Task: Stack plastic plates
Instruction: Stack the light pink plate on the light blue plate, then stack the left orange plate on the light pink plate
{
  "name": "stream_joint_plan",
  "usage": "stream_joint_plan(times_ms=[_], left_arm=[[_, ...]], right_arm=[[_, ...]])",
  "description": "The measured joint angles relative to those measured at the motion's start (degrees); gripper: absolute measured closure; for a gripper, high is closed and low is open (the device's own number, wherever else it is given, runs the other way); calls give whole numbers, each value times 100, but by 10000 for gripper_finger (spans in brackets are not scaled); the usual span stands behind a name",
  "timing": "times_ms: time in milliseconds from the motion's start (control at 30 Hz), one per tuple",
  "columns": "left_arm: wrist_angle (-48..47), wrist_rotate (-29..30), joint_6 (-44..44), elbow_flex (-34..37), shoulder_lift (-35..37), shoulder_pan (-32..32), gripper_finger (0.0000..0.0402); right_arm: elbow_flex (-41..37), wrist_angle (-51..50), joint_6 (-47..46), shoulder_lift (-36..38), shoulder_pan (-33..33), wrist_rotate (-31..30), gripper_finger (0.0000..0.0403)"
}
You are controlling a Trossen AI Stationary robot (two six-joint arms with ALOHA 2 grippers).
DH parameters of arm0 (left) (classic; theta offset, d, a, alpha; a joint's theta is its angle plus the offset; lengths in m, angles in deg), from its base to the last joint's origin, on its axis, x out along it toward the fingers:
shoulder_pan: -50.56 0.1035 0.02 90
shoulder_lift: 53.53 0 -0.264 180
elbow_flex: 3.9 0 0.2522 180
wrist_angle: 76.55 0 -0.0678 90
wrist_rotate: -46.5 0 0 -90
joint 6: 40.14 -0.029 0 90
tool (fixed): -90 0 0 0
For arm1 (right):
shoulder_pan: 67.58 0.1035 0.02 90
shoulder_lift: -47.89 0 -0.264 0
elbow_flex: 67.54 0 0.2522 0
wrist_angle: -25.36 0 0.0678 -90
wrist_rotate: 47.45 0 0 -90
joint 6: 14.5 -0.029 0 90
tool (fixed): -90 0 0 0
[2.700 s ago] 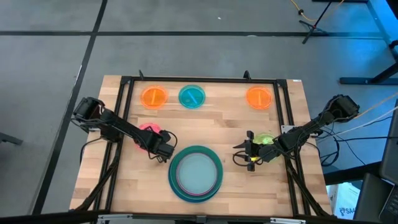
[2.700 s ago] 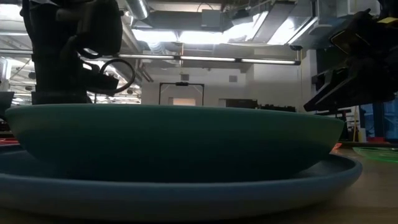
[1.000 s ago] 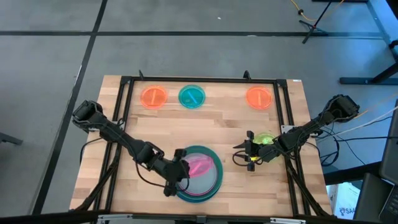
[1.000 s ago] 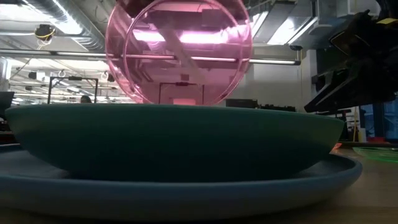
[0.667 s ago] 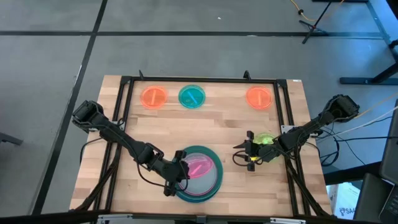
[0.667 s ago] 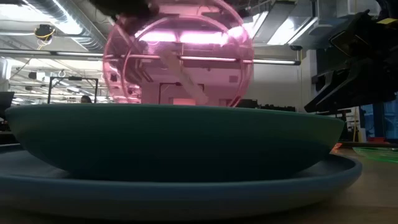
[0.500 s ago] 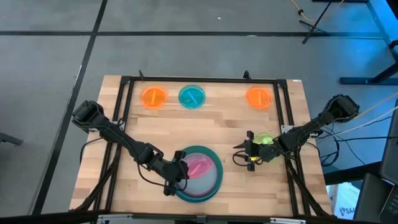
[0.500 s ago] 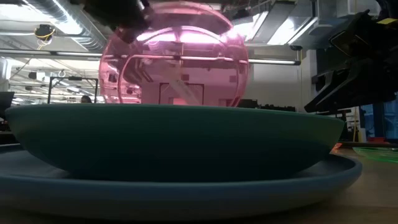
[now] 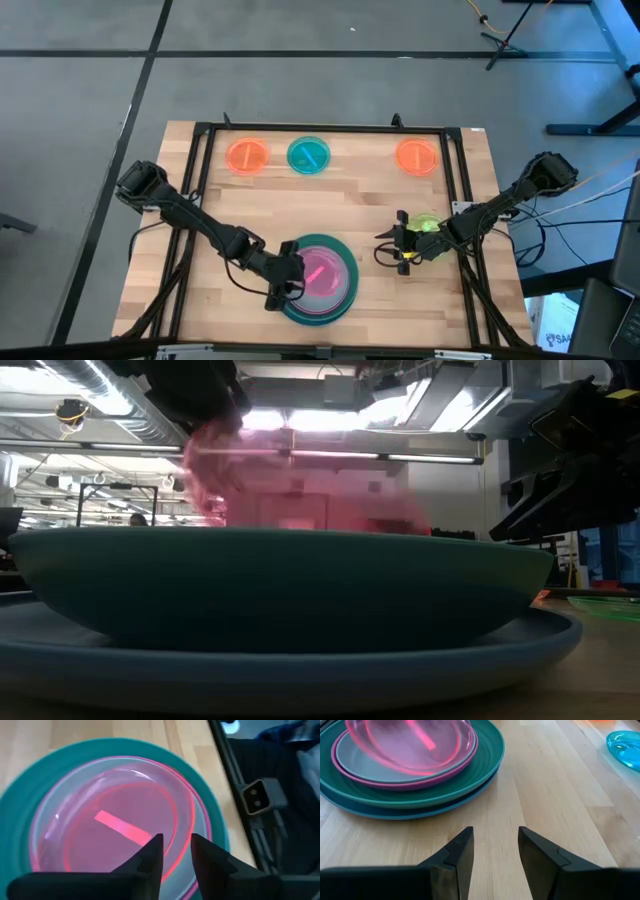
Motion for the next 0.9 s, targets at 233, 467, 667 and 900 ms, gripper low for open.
stream_joint_plan(times_ms=[233, 467, 667, 900], left_arm=[[-42, -370, -91, 0, 57, 34, 301], [-588, 824, -470, 0, 584, 150, 301], [-1755, 2193, -127, -2, 977, 570, 301], [-3308, 2537, 680, 0, 959, 1433, 301]], right_arm=[[0, 5, 0, 0, 1, 0, 259], [4, 48, 4, 1, 2, -625, 259], [4, 8, 151, 0, 0, -1119, 259], [4, 9, 499, 2, 0, -1600, 259]])
